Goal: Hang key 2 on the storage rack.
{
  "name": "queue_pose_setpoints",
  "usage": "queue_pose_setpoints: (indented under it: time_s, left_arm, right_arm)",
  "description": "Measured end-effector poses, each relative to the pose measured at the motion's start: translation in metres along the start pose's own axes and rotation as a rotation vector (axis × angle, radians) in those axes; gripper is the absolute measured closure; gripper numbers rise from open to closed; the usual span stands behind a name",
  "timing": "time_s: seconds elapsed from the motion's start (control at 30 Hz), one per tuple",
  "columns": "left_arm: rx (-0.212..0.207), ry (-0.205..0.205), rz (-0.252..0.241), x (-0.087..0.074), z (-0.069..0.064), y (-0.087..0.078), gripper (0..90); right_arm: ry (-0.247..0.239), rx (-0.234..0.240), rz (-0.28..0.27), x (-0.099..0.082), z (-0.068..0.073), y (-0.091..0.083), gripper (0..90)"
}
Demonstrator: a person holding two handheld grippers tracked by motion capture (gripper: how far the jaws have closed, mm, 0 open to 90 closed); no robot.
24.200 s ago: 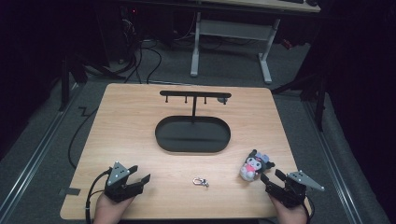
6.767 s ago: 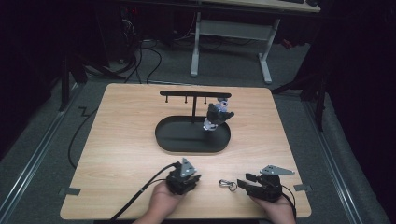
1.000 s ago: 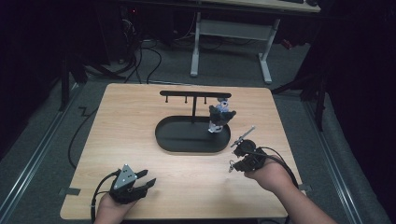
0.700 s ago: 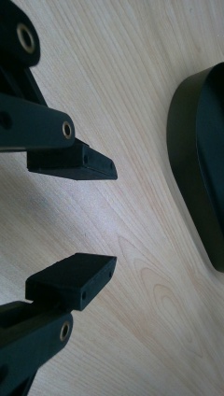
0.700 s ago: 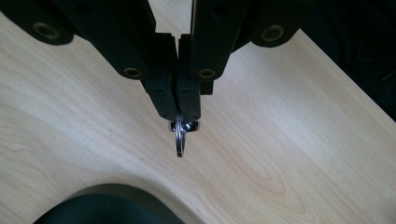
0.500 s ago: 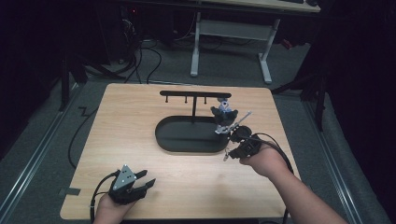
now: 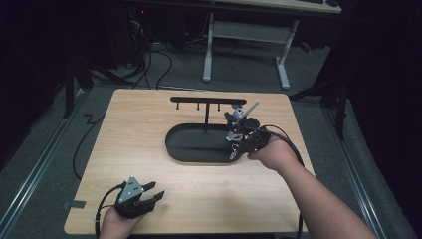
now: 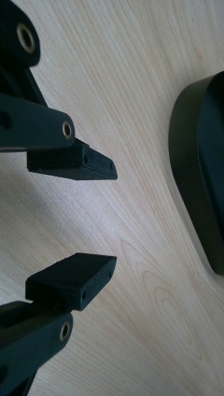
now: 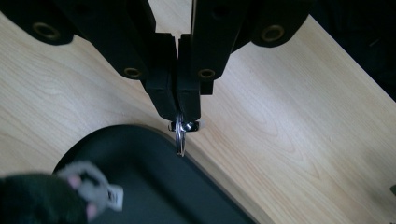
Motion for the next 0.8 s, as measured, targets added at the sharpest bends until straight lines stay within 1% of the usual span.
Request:
queue_pose_setpoints:
  time_s: [0.1, 0.27, 0.3, 0.37, 0.4, 0.43, 0.47, 0.53, 0.6, 0.7, 0.8]
  left_arm:
    - [0.005, 0.002, -0.005, 0.000, 0.000, 0.000, 52.1]
    - [0.006, -0.006, -0.008, -0.001, 0.002, -0.001, 52.1]
    - [0.006, -0.008, -0.008, -0.001, 0.002, -0.001, 52.1]
    - [0.007, -0.007, -0.008, -0.001, 0.002, -0.002, 52.2]
    - [0.007, -0.007, -0.007, -0.001, 0.002, -0.001, 52.2]
    - [0.005, -0.006, -0.002, -0.001, 0.002, -0.002, 52.2]
    - [0.007, -0.006, -0.006, -0.001, 0.002, -0.001, 52.2]
    - [0.006, -0.006, -0.004, -0.001, 0.003, 0.000, 52.2]
    - [0.005, -0.006, -0.003, -0.001, 0.003, 0.000, 52.2]
    - [0.005, -0.003, -0.002, -0.001, 0.003, -0.001, 52.3]
    - [0.003, -0.006, -0.002, -0.002, 0.003, -0.002, 52.3]
  right_arm:
    - [0.001, 0.002, 0.000, 0.010, -0.003, -0.002, 89.1]
    - [-0.004, -0.009, 0.003, 0.025, -0.007, -0.003, 89.1]
    - [0.005, -0.008, 0.005, 0.028, -0.008, -0.003, 89.1]
    - [-0.002, -0.007, 0.000, 0.035, -0.010, -0.002, 89.2]
    - [0.010, -0.005, 0.005, 0.039, -0.010, -0.003, 89.2]
    - [-0.001, -0.004, 0.001, 0.042, -0.011, -0.003, 89.2]
    - [-0.001, -0.004, -0.005, 0.046, -0.012, -0.004, 89.2]
    - [0.019, -0.006, 0.000, 0.053, -0.013, -0.006, 89.2]
    - [0.006, -0.006, -0.022, 0.061, -0.016, -0.007, 89.1]
    - [0.012, -0.008, -0.024, 0.068, -0.017, -0.007, 89.1]
    - [0.038, -0.002, -0.016, 0.075, -0.019, -0.006, 89.1]
Point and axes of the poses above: each handheld gripper's, and its own axes: y roughly forward along the jaws, x roughly out of its top, z roughly to its left, the point moved 6 cm from there along y, roughly forward along the jaws, and after that the axes turned 15 degrees about -x, right-handed, at the moved point
